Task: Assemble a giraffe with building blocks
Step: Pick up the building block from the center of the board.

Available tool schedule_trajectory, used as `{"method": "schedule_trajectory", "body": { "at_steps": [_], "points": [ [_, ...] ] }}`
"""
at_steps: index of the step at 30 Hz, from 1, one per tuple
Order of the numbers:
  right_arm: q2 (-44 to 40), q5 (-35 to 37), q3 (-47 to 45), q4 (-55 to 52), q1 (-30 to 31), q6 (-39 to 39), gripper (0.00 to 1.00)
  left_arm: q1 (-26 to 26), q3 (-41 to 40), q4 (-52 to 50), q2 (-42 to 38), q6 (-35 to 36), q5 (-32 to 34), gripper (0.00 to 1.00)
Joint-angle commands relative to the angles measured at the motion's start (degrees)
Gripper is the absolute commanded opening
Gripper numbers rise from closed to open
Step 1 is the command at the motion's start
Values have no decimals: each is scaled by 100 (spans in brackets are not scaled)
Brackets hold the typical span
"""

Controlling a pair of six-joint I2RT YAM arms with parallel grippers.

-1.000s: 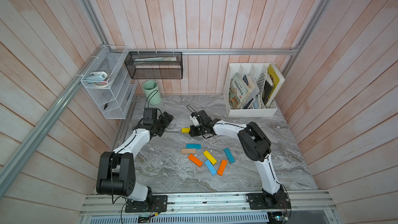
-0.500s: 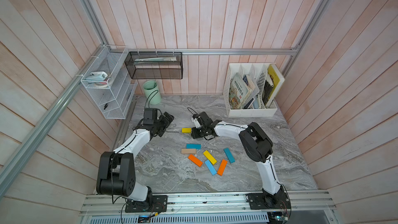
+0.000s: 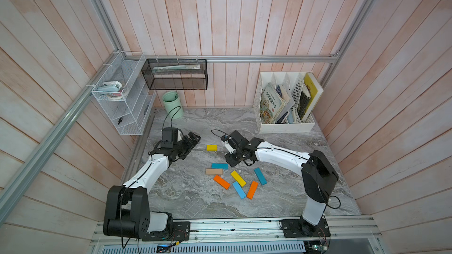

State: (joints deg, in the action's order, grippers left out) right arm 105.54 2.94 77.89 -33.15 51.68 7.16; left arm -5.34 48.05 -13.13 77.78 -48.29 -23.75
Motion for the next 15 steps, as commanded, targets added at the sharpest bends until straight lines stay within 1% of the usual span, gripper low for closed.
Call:
{"method": "schedule_trajectory", "body": {
  "at_steps": [1, 5, 8, 10, 15],
  "points": [
    [394, 571, 305, -833, 201, -803, 52, 40, -67, -94, -122, 132, -70, 100],
    [714, 539, 356, -983, 241, -1272, 52, 121, -103, -85, -135, 110, -164, 100],
    [810, 651, 356, -928, 255, -1429, 49, 130, -97, -96, -186, 135, -144, 100],
    [786, 511, 379, -819, 255, -1542, 47, 147, -64, -128, -184, 164, -117, 100],
    [824, 113, 552, -497, 216, -1847, 47, 148, 26, -133, -105, 162, -115, 100]
  ]
}}
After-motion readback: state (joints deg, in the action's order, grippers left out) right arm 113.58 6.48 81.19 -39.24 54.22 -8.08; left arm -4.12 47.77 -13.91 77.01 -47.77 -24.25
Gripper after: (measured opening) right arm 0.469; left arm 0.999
